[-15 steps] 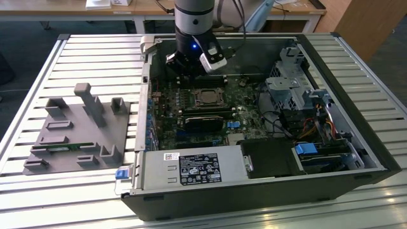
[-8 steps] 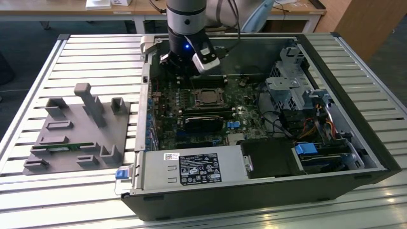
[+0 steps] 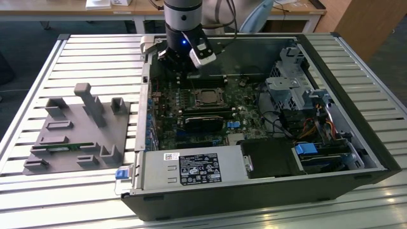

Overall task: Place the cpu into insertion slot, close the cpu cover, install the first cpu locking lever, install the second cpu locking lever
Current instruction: 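Install the first cpu locking lever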

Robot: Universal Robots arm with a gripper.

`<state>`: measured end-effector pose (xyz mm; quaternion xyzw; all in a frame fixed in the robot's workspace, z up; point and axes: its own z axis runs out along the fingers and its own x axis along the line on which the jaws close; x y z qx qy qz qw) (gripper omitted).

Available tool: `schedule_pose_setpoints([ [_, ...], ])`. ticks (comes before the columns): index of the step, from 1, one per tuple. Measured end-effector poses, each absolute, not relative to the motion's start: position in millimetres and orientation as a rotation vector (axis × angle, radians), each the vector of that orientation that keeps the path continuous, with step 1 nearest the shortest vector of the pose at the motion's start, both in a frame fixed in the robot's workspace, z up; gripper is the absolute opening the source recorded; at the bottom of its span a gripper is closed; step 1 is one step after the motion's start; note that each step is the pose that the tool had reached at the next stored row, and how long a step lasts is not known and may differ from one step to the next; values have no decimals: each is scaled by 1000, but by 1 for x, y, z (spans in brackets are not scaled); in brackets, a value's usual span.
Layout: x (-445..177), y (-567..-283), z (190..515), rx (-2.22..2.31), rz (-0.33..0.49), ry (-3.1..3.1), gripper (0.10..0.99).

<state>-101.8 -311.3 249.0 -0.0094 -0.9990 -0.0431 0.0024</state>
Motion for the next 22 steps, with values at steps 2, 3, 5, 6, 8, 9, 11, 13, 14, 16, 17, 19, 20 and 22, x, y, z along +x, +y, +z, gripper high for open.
schedule_pose_setpoints([
  [2, -102, -307, 249, -29, -135, -3134, 106],
  [3, -102, -306, 249, -28, -135, -3134, 106],
  [5, -102, -304, 249, -27, -135, -3134, 106],
  [6, -102, -303, 249, -27, -135, -3134, 106],
  [8, -96, -300, 249, -27, -135, -3134, 106],
  [9, -94, -300, 249, -27, -135, -3134, 106],
  [11, -90, -300, 249, -27, -135, -3134, 106],
  [13, -85, -299, 249, -27, -135, -3134, 106],
  [14, -78, -299, 248, -27, -135, -3134, 106],
  [16, -71, -299, 248, -27, -135, -3134, 106],
  [17, -68, -299, 248, -27, -135, -3134, 106],
  [19, -59, -299, 247, -27, -135, -3133, 106],
  [20, -54, -299, 247, -27, -135, -3132, 106],
  [22, -45, -299, 246, -27, -135, -3130, 106],
])
